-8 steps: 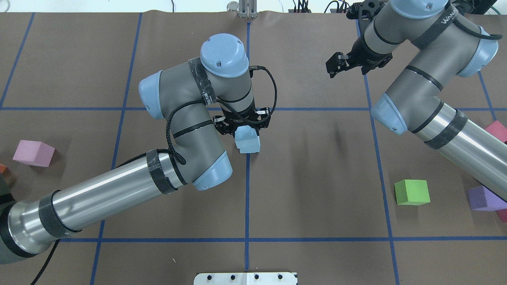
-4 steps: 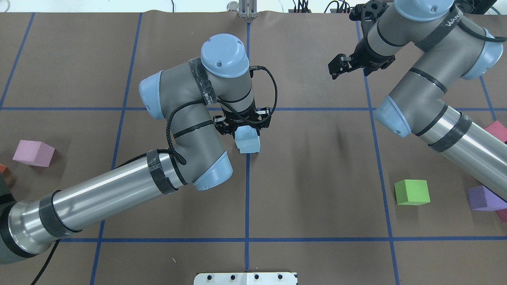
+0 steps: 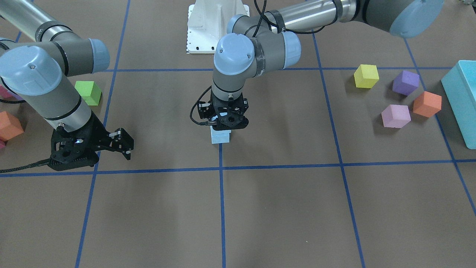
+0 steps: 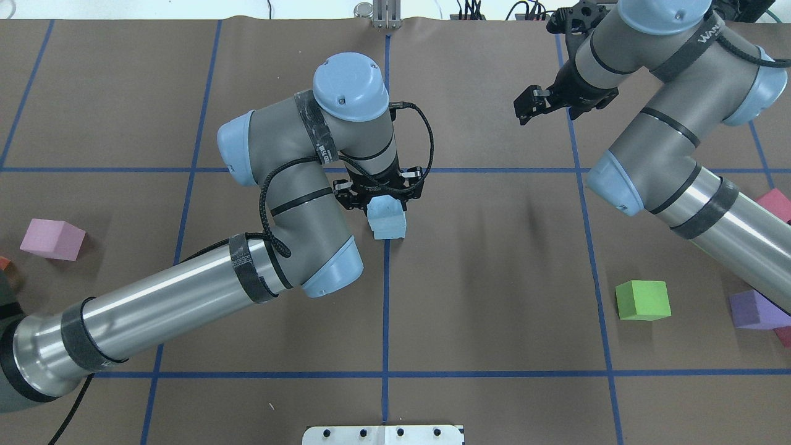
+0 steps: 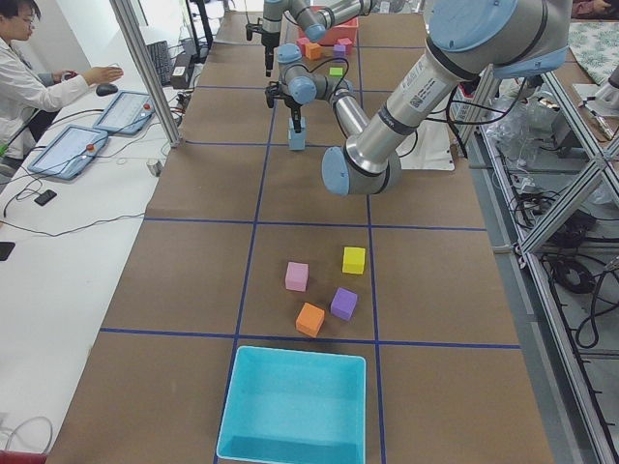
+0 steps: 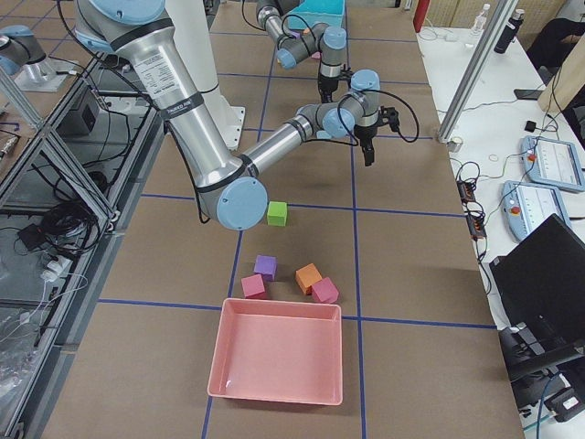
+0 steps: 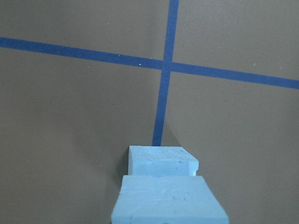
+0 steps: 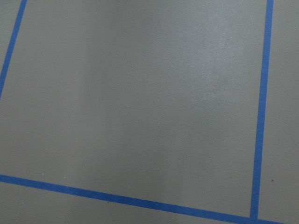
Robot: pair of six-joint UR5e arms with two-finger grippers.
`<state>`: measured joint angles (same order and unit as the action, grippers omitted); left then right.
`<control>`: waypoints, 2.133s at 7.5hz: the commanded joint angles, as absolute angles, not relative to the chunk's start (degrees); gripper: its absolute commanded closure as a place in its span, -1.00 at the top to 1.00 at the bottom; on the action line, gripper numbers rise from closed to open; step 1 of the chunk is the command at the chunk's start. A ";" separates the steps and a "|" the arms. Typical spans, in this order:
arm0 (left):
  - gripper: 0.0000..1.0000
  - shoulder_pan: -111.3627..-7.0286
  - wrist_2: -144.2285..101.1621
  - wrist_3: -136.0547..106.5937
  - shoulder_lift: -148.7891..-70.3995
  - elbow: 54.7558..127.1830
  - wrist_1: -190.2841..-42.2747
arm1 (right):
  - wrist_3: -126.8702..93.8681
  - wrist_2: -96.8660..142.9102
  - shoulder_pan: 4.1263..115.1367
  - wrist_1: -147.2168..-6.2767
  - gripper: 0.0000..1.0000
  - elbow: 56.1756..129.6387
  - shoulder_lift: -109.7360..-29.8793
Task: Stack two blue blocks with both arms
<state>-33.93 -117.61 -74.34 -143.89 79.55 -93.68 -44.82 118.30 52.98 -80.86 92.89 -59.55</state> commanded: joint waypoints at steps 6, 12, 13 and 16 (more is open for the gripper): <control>0.98 -41.26 -121.76 -72.35 -141.52 88.82 -88.35 | -45.09 119.09 56.15 -81.65 1.00 101.13 -67.20; 0.98 -69.56 -131.02 -18.81 -112.73 106.61 -73.91 | -29.95 130.42 79.06 -81.83 1.00 105.82 -86.97; 0.98 -73.44 -131.22 -12.72 -107.80 106.61 -74.00 | -21.88 131.65 82.67 -81.83 1.00 105.73 -91.54; 0.98 -80.49 -131.31 -0.29 -97.41 106.08 -74.35 | -19.25 131.75 85.17 -81.39 1.00 106.52 -97.55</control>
